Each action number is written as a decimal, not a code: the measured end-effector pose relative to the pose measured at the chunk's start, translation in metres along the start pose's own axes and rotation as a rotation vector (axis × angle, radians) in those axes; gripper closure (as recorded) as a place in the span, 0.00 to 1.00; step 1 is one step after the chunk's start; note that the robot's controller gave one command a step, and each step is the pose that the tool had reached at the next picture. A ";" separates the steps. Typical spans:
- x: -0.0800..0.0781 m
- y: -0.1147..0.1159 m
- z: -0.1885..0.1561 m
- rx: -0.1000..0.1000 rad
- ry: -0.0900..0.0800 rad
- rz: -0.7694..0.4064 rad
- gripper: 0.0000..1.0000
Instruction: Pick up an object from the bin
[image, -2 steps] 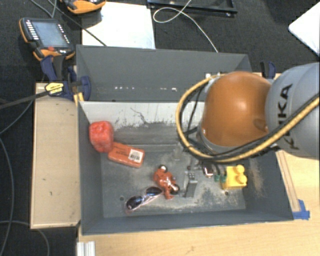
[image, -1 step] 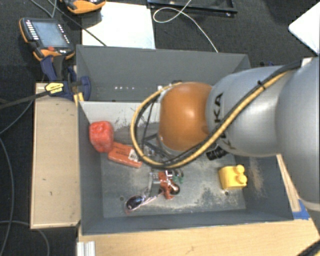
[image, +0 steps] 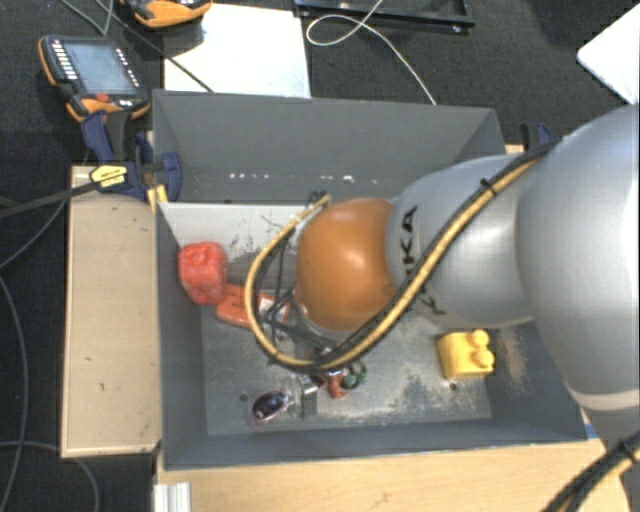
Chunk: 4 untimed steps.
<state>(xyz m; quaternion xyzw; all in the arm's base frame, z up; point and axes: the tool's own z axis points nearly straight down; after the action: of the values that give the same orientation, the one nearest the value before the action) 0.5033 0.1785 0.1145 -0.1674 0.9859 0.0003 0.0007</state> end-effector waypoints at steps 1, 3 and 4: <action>0.029 -0.020 0.035 -0.001 -0.002 0.068 0.00; 0.024 -0.010 0.043 -0.003 -0.012 0.179 0.00; 0.024 -0.009 0.043 -0.002 -0.013 0.178 0.00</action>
Offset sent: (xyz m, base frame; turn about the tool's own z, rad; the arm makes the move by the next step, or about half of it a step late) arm -0.0209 -0.0219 -0.0445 0.3366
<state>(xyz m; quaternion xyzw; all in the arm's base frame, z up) 0.4833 0.1623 0.0713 -0.0790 0.9968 0.0027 0.0067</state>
